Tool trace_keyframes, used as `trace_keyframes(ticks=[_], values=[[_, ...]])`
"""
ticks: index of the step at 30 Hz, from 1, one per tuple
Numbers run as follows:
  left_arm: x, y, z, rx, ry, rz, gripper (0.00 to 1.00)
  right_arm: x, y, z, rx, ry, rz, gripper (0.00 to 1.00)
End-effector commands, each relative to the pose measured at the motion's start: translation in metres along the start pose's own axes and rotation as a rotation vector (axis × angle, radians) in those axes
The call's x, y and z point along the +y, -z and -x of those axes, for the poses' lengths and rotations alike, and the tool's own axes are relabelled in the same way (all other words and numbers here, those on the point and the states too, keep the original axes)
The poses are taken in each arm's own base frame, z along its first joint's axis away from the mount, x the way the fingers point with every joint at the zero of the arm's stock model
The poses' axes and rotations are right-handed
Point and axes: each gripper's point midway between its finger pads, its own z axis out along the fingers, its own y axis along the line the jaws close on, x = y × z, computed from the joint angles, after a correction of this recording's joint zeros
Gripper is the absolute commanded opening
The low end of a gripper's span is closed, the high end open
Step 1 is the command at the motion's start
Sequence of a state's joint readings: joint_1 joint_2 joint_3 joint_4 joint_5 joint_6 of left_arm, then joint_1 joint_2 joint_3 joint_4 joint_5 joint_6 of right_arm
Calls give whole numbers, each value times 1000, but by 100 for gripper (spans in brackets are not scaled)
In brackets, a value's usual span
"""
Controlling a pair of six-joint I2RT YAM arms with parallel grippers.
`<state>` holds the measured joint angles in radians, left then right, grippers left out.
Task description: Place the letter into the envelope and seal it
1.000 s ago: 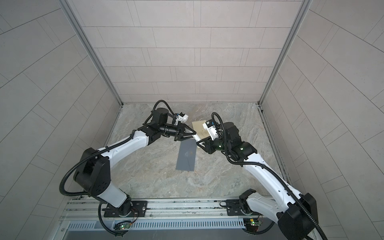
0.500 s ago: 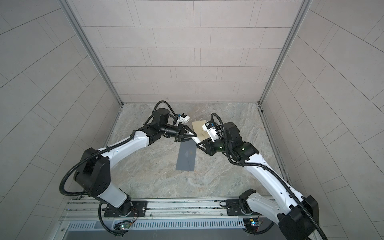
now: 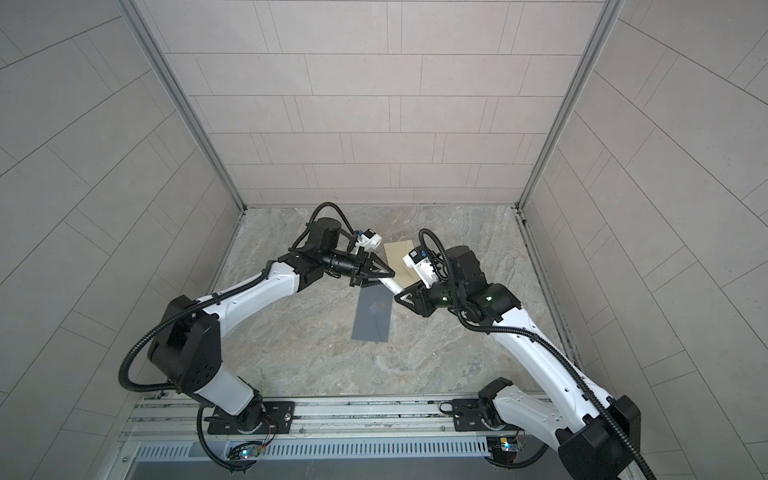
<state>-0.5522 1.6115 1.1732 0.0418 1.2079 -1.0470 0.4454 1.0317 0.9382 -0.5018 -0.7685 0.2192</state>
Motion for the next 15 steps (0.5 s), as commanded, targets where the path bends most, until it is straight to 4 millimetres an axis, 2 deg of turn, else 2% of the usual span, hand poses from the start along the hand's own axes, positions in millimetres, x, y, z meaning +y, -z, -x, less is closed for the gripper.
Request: trace_keyframes(ticks=[1, 6, 15], values=[[-19, 4, -5, 7, -75, -17, 37, 8, 5, -4, 23, 23, 18, 0], [-12, 6, -10, 20, -96, 26, 37, 7, 4, -8, 56, 25, 13, 0], [13, 9, -29, 93, -146, 179, 38, 7, -2, -7, 82, 25, 36, 0]])
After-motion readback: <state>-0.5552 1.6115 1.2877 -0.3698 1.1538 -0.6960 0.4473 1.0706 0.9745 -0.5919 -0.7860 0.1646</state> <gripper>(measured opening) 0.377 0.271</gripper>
